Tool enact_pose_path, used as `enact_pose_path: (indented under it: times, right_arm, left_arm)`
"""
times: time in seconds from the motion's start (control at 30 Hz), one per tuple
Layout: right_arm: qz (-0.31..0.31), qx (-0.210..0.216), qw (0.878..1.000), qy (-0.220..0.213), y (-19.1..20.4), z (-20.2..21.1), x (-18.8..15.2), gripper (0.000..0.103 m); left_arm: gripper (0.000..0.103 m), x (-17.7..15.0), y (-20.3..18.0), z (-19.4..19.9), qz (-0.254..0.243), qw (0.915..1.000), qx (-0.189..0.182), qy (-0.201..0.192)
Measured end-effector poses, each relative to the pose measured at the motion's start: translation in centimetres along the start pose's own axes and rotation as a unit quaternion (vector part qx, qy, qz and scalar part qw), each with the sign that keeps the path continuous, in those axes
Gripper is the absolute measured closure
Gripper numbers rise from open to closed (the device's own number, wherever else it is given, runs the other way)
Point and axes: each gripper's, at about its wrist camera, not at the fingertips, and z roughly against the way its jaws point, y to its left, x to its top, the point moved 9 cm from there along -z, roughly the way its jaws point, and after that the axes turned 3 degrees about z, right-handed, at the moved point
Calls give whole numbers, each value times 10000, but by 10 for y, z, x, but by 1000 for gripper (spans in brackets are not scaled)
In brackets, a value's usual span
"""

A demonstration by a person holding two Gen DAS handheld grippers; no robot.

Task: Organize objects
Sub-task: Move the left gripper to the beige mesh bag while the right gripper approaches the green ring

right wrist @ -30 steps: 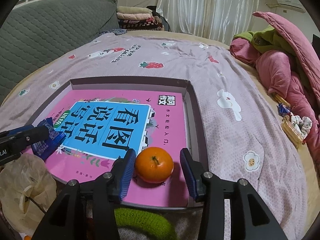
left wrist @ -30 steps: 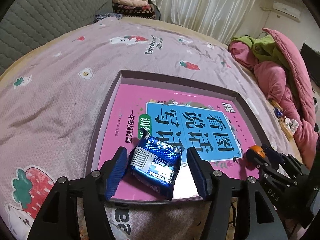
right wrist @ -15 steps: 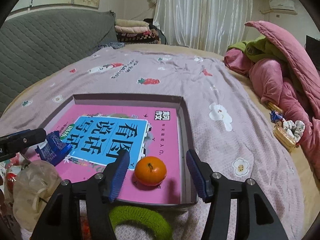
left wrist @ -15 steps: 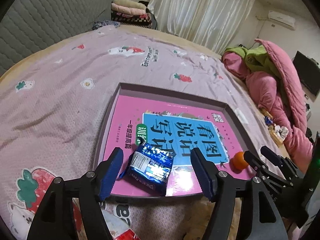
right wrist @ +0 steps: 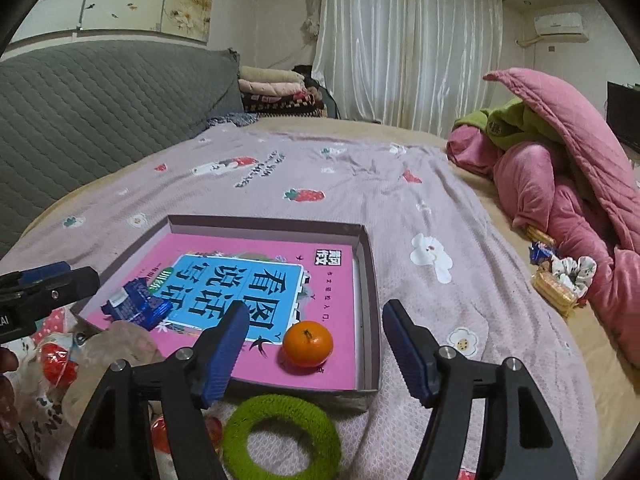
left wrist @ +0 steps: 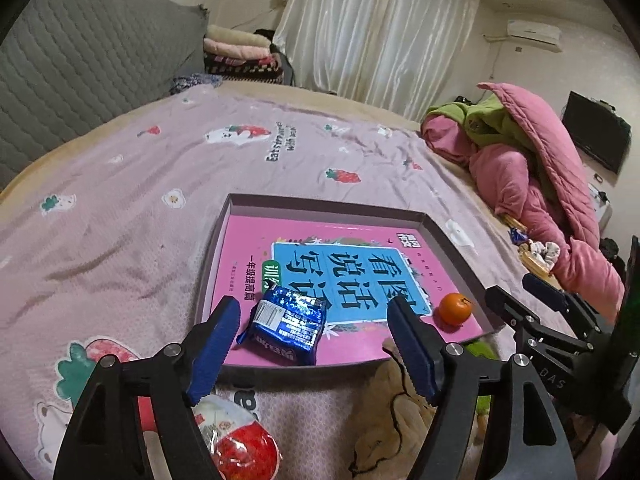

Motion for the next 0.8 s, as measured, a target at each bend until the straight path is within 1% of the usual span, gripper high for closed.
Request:
enact_pose_path:
  times: [0.17, 0.37, 0.53, 0.8]
  right_arm:
    - [75, -15, 9999, -110, -1, 12, 0, 29]
    - [58, 43, 9999, -75, -6, 20, -6, 29]
    - [34, 23, 10000, 17, -12, 22, -12, 29]
    - [5, 99, 9999, 84, -14, 28, -22, 29]
  left_arm:
    - [26, -2, -3, 12, -130, 9998, -99, -111]
    - [25, -9, 0, 22, -206, 9996, -72, -185]
    - [25, -16, -3, 23, -269, 9995, -125, -105]
    - [25, -26, -13, 31, -428, 9988, -237, -79]
